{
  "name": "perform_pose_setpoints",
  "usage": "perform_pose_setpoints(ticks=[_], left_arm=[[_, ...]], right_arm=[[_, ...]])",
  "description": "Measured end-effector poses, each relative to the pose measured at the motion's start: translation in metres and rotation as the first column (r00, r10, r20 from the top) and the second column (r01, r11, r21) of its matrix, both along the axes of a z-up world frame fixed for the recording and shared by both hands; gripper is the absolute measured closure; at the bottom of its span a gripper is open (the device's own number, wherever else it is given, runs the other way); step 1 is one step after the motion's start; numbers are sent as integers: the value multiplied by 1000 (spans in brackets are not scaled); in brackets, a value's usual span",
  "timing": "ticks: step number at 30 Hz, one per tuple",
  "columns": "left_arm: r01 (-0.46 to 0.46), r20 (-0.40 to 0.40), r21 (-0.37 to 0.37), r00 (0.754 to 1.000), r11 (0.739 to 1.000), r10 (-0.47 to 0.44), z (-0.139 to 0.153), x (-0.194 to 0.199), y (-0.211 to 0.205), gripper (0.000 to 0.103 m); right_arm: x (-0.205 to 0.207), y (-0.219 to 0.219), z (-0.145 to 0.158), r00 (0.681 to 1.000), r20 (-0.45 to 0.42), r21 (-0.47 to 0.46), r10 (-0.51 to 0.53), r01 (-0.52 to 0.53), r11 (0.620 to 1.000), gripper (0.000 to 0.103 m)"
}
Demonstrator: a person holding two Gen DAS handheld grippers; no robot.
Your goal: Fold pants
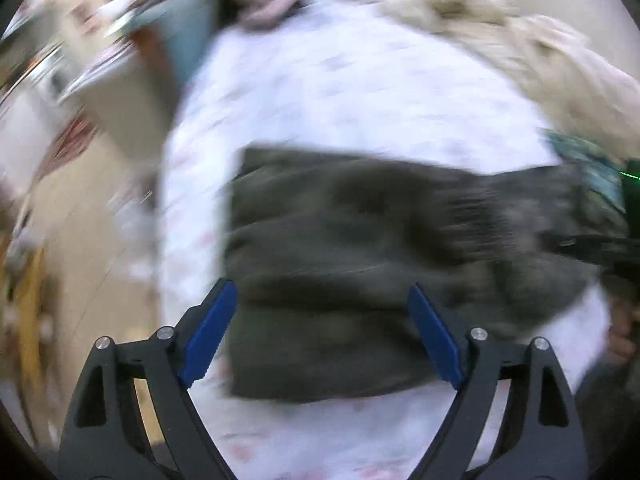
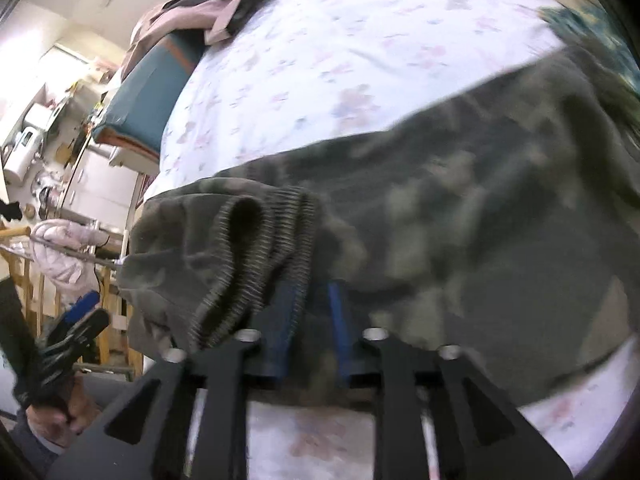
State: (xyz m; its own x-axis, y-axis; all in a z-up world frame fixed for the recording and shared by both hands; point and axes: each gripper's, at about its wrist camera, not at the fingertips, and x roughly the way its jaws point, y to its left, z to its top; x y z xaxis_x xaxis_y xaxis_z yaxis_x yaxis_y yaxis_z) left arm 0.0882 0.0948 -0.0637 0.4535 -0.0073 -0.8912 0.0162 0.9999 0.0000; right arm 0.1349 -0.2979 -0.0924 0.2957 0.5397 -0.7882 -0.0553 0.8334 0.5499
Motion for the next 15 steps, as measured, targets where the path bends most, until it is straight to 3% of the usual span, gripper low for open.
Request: perform_pose_setpoints(ticks=[1, 2, 4, 7, 9, 10, 11, 13, 15], left_arm=[[-20, -21, 13, 1000, 1000, 20, -6, 1, 10, 18], [-44, -44, 42, 998, 998, 46, -15, -2, 16, 18], [-69, -100, 70, 992, 995, 75, -32, -3, 24, 18], [-84, -169, 53, 981, 995, 92, -55, 0, 35, 18], [-46, -200, 87, 978, 995, 63, -67, 2, 33, 18], [-28, -226, 106, 973, 994, 51, -74, 6, 29, 18], [-25, -245, 104, 968, 994, 50, -78, 9, 28, 18], [-47, -272, 73, 960, 996, 65, -86, 10, 34, 18], [-50, -284, 62, 957, 997, 66, -91, 11, 36, 18]], right_arm=[[9, 12, 2, 1000, 13, 12, 22, -22, 1000, 56], [16, 21, 3, 999, 26, 7, 42, -42, 999, 54], [36, 43, -1, 996, 35, -45, 81, -79, 996, 54], [62, 65, -20, 992, 1, -91, 123, -122, 988, 56], [65, 72, -24, 987, -11, -81, 162, -162, 983, 78], [66, 77, -17, 979, 28, -91, 203, -199, 976, 91], [66, 78, -9, 972, 64, -100, 226, -219, 971, 94], [70, 63, 17, 970, 185, -153, 155, -127, 980, 95], [79, 25, 36, 955, 296, -105, -21, 55, 993, 96]])
